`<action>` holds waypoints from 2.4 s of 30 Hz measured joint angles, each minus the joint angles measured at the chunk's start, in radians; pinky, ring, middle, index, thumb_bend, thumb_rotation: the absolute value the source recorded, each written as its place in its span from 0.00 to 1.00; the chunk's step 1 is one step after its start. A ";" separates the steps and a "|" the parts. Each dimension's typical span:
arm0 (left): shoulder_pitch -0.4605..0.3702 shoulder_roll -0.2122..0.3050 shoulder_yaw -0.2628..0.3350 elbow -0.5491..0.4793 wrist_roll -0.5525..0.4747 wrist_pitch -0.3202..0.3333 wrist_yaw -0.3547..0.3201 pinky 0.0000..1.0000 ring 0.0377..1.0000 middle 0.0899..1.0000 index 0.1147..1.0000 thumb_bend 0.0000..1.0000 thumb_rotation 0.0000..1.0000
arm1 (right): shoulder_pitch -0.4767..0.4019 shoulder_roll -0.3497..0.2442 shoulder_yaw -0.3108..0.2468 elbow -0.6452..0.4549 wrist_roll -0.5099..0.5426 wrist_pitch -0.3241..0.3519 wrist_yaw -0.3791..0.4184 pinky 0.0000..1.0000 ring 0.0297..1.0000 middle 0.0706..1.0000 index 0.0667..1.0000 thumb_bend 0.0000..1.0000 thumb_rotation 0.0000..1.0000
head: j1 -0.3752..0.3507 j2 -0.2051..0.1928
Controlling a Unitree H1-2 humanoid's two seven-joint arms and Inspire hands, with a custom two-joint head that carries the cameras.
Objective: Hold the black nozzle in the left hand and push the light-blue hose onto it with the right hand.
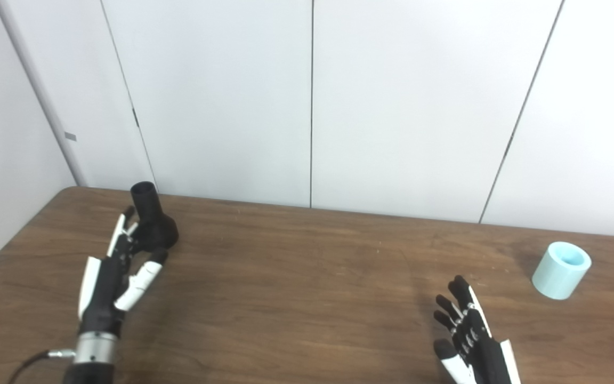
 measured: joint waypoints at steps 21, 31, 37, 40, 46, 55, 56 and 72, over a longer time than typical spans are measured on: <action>-0.170 0.088 0.050 0.306 0.016 0.006 0.056 0.90 0.95 0.91 0.96 0.71 0.67 | -0.003 0.004 0.000 0.001 -0.003 0.003 0.003 0.89 0.89 0.95 0.96 0.80 0.70 | 0.017 0.011; -0.282 0.164 -0.010 0.490 0.106 0.019 0.112 0.94 0.95 0.95 0.92 0.72 0.62 | 0.001 0.002 0.001 -0.005 -0.003 0.005 0.012 0.87 0.88 0.94 0.96 0.80 0.70 | 0.015 0.015; -0.291 0.166 -0.021 0.503 0.118 0.055 0.115 0.99 0.94 0.95 0.82 0.73 0.57 | 0.003 0.002 0.000 -0.008 -0.002 0.006 0.015 0.86 0.88 0.94 0.96 0.80 0.70 | 0.014 0.025; -0.296 0.165 -0.020 0.523 0.100 0.065 0.116 1.00 0.93 0.94 0.77 0.73 0.56 | 0.006 0.001 0.000 -0.011 -0.002 0.007 0.016 0.86 0.87 0.94 0.96 0.80 0.70 | 0.011 0.028; -0.319 0.165 -0.036 0.564 0.082 0.068 0.104 1.00 0.91 0.93 0.66 0.73 0.50 | 0.009 0.001 0.000 -0.016 -0.003 0.023 0.016 0.86 0.87 0.94 0.96 0.80 0.70 | 0.008 0.035; -0.343 0.180 -0.072 0.617 0.090 0.068 0.103 1.00 0.92 0.88 0.54 0.72 0.43 | 0.017 0.002 0.002 -0.026 -0.003 0.034 0.016 0.86 0.87 0.94 0.96 0.80 0.70 | 0.003 0.044; -0.350 0.184 -0.074 0.629 0.091 0.068 0.104 1.00 0.92 0.88 0.53 0.71 0.43 | 0.019 0.002 0.002 -0.028 -0.003 0.038 0.016 0.86 0.87 0.93 0.96 0.80 0.70 | 0.002 0.046; -0.399 0.210 -0.141 0.696 0.103 0.092 0.104 1.00 0.96 0.87 0.54 0.72 0.41 | 0.038 0.003 0.019 -0.051 -0.009 0.067 0.016 0.86 0.87 0.93 0.96 0.80 0.70 | -0.009 0.054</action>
